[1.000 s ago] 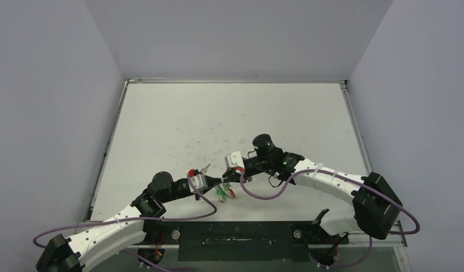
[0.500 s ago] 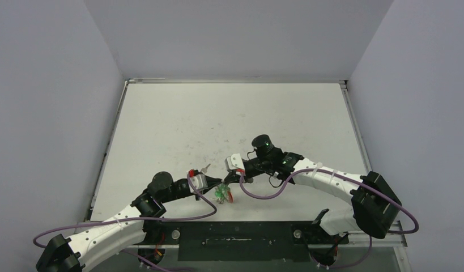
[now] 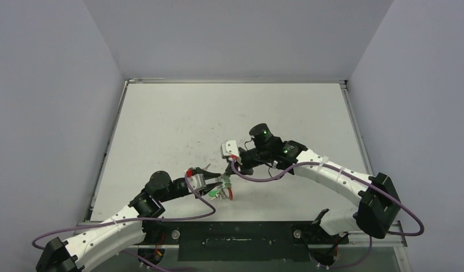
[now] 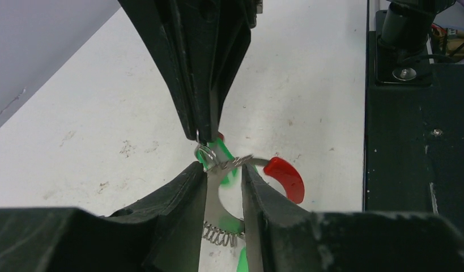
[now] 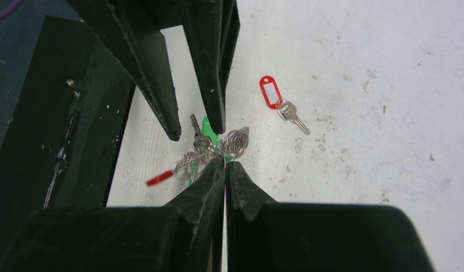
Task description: Put the keys on the keyring
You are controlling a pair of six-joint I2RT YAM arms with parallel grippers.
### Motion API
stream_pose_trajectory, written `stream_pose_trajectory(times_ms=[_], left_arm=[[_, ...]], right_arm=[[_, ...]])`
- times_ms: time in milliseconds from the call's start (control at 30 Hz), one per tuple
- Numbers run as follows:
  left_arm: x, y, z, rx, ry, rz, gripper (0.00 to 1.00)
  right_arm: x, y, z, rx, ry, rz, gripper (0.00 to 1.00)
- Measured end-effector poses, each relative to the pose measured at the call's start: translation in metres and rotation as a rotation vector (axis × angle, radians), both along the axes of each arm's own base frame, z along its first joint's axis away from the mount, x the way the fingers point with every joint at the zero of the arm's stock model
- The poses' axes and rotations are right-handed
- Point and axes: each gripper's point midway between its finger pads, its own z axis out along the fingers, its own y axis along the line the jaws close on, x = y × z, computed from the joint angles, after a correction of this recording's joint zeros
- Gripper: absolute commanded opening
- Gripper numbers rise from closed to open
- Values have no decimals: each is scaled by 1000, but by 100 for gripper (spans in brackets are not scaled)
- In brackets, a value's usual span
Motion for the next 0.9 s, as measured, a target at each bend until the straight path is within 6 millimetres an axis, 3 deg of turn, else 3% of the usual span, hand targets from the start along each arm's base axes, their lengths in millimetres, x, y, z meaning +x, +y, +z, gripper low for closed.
stream_pose_trajectory(times_ms=[267, 633, 900], left_arm=[[6, 8, 12, -1, -35, 56, 33], [8, 11, 12, 10, -23, 77, 31], [1, 3, 1, 23, 49, 24, 31]], right_arm=[[2, -2, 33, -134, -14, -46, 0], [-13, -3, -6, -345, 150, -83, 0], [-12, 1, -4, -354, 187, -129, 0]])
